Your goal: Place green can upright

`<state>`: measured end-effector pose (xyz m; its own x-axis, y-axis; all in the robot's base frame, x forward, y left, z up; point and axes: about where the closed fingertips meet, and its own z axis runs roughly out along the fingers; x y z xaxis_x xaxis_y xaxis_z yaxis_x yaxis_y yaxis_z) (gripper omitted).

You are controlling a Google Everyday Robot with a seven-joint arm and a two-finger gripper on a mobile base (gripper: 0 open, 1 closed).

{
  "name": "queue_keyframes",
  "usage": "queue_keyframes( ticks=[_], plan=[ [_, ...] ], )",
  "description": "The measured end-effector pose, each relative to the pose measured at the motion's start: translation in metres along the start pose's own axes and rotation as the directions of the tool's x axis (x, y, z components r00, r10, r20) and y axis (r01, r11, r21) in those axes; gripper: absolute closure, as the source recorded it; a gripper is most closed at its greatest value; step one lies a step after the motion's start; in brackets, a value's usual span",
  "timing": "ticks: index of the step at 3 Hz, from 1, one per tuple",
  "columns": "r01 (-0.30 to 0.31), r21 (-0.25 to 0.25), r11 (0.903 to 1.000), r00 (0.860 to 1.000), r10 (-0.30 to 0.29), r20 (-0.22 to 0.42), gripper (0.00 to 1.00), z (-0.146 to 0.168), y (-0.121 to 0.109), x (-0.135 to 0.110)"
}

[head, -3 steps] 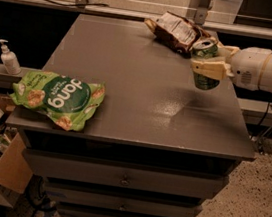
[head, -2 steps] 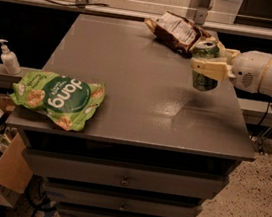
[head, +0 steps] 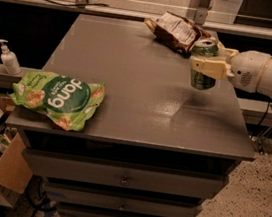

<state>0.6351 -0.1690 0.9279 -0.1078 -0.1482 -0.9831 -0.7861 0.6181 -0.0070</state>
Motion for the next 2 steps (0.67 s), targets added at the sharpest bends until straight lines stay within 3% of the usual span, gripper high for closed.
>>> queue_keyframes(
  ticks=[1,2],
  plan=[
    [-0.078,-0.005,0.997,0.996,0.078,0.05,1.0,-0.005,0.004,0.015],
    [-0.097,-0.018,0.9952,0.993,0.097,0.062,1.0,-0.005,0.011,0.034]
  ],
)
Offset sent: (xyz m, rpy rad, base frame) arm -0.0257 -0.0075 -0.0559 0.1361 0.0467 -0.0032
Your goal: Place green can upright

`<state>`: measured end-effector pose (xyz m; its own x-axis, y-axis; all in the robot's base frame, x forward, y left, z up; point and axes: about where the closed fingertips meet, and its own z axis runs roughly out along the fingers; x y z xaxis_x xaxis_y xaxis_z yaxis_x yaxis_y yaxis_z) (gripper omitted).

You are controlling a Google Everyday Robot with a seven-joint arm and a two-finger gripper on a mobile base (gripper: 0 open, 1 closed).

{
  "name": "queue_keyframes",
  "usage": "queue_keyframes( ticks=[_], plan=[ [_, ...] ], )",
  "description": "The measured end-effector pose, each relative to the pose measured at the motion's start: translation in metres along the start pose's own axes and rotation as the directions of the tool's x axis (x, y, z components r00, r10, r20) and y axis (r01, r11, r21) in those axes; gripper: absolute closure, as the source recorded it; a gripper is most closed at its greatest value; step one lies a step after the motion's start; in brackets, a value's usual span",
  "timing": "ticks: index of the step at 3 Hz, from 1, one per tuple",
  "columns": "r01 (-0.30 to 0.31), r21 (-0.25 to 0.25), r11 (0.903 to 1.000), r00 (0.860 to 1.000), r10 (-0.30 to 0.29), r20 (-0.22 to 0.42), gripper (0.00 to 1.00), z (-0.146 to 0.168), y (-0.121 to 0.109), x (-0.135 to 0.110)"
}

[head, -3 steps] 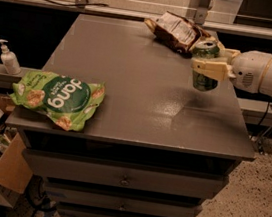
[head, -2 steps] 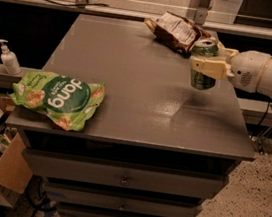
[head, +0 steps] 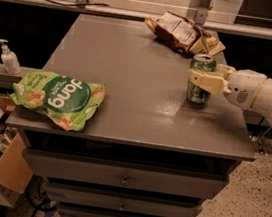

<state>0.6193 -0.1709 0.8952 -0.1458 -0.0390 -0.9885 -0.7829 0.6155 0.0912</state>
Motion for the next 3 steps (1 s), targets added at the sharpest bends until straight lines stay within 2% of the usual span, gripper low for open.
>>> queue_keyframes(
  ticks=[1,2,3],
  plan=[
    [-0.01,-0.011,0.9999,1.0,0.01,0.006,1.0,0.0002,0.0025,0.0147],
    [-0.01,-0.011,0.9999,1.0,0.01,0.008,0.84,-0.0004,0.003,0.0158],
    [-0.01,-0.011,0.9999,1.0,0.01,0.008,0.61,-0.0006,0.0031,0.0141]
  ],
)
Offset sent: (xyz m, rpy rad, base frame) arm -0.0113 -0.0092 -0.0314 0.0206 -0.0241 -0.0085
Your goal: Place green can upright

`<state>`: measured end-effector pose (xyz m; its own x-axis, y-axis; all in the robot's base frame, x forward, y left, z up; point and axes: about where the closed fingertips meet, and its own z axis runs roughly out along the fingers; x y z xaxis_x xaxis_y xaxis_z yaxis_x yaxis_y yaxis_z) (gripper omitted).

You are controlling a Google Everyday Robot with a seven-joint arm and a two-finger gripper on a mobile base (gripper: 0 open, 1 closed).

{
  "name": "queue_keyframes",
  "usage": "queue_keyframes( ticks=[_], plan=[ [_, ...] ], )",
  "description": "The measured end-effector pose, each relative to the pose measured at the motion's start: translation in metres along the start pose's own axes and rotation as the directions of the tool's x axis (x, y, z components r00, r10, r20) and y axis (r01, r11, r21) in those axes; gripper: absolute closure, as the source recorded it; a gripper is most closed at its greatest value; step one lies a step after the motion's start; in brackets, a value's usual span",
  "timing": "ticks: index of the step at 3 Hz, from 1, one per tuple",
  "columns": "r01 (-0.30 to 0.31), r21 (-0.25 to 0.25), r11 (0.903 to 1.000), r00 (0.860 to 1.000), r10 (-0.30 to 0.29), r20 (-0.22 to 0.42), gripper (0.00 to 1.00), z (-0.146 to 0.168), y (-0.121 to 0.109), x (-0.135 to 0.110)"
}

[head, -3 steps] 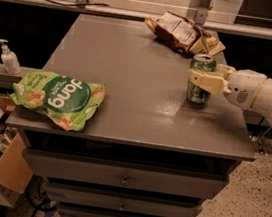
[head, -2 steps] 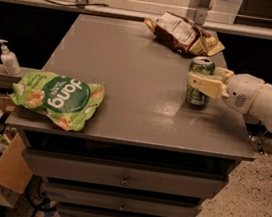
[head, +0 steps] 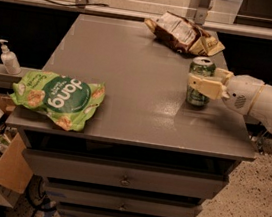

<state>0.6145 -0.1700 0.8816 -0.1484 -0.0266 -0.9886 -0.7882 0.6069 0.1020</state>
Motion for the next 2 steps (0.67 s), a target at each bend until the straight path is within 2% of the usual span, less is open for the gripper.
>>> queue_keyframes(
  ticks=[2],
  plan=[
    [0.0,0.0,1.0,1.0,0.0,0.0,0.15,-0.0001,0.0,-0.0003]
  ],
)
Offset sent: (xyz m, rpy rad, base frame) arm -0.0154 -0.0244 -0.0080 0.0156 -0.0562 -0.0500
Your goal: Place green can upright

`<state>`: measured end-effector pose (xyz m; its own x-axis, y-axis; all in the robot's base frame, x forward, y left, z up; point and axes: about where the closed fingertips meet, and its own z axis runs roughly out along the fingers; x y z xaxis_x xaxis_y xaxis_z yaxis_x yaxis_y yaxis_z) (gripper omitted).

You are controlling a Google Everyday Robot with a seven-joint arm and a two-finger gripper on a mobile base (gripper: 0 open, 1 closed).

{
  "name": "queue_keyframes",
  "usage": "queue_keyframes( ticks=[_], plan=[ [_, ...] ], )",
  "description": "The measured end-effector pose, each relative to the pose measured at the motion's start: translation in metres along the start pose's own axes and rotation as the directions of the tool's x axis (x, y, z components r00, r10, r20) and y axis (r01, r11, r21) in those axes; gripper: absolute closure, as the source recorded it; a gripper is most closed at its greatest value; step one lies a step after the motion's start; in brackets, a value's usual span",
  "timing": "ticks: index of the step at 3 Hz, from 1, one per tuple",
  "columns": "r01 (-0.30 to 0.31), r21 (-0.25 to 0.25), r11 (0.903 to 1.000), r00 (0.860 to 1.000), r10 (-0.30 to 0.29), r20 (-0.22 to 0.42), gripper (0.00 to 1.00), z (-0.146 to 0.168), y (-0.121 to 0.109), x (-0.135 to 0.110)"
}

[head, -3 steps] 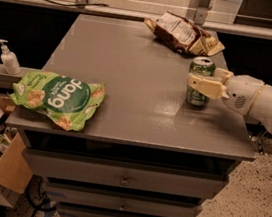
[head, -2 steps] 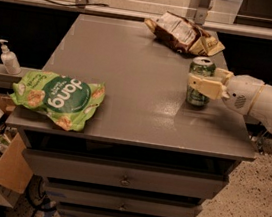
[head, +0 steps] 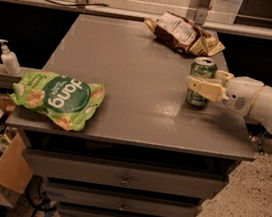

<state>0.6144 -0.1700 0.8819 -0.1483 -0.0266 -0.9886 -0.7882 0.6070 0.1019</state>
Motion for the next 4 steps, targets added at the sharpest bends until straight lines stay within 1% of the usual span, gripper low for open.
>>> queue_keyframes(
  ticks=[1,2,3,4],
  plan=[
    [0.015,0.021,0.9997,1.0,-0.015,0.022,0.0,-0.014,0.0,0.002],
    [0.026,0.038,0.9989,0.999,-0.028,0.04,0.0,-0.026,0.001,0.001],
    [0.047,0.057,0.9973,0.998,-0.05,0.046,0.0,-0.045,-0.004,-0.005],
    [0.047,0.129,0.9905,0.995,-0.058,0.081,0.0,-0.103,-0.021,-0.017]
  ],
)
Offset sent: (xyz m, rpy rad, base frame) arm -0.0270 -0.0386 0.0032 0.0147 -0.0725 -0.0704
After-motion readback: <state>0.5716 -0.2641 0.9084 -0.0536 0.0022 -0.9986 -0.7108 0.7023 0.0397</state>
